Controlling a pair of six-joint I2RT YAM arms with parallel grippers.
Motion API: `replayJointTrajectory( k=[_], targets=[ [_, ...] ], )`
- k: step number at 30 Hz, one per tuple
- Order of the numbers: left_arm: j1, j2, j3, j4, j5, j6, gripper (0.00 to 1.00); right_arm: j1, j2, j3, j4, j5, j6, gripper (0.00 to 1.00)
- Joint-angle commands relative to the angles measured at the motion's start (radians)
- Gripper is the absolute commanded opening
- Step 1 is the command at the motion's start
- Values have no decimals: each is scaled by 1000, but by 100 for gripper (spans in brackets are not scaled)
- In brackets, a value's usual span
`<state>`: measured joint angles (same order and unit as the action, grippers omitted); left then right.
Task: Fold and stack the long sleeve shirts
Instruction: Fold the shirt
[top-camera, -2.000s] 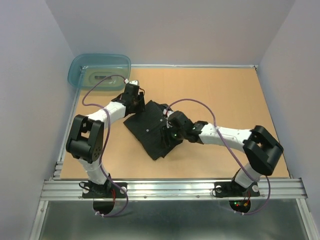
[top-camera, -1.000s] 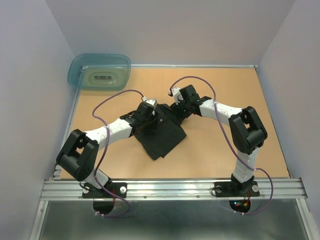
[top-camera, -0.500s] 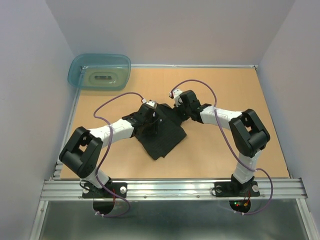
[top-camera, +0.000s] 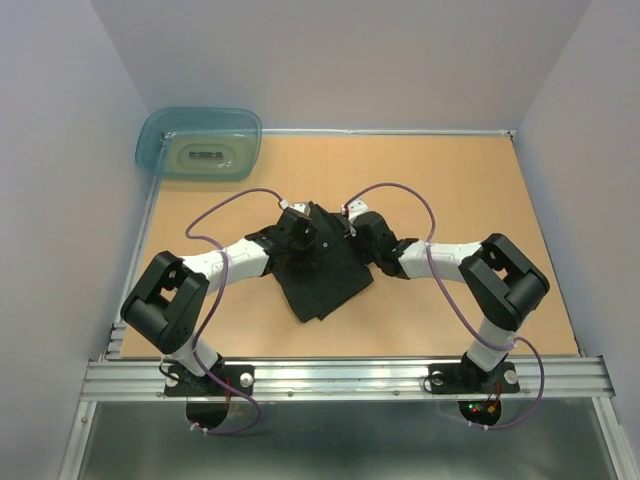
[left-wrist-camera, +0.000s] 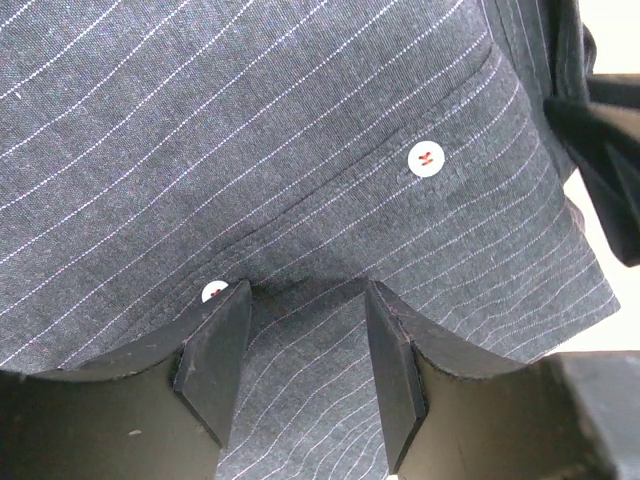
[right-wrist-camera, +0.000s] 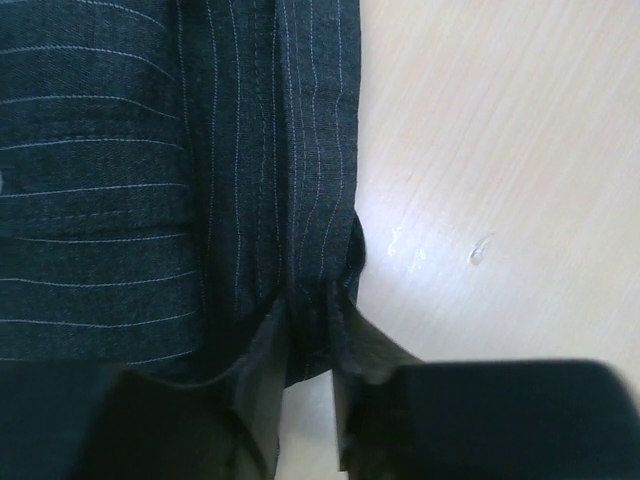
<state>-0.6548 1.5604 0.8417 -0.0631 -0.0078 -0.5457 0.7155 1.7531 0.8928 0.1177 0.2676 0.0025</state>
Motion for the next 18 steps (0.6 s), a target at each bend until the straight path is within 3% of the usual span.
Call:
replayJointTrajectory(
  k=[1,2,5,7,13,15,18],
  targets=[
    [-5,-5,-12,31,3,-33,60,12,-87,-52,59,-13,83,34],
    [-5,-8,-12,31,3,-33,60,12,-104,-66,59,-34,82,46],
    [-3,-19,-15,31,3,-28,60,10,-161,-60,21,-45,70,58],
    [-5,-22,-13,32,2,-25,60,6,-199,-46,-15,-30,64,59],
    [-5,-43,-15,31,2,-17,60,-63,-245,43,-56,-97,93,55],
    [-5,-48,-15,32,3,-11,60,-96,-228,82,-56,-128,115,50],
    [-5,-46,-10,31,2,-10,60,-136,-186,116,-56,-131,139,33]
  ],
)
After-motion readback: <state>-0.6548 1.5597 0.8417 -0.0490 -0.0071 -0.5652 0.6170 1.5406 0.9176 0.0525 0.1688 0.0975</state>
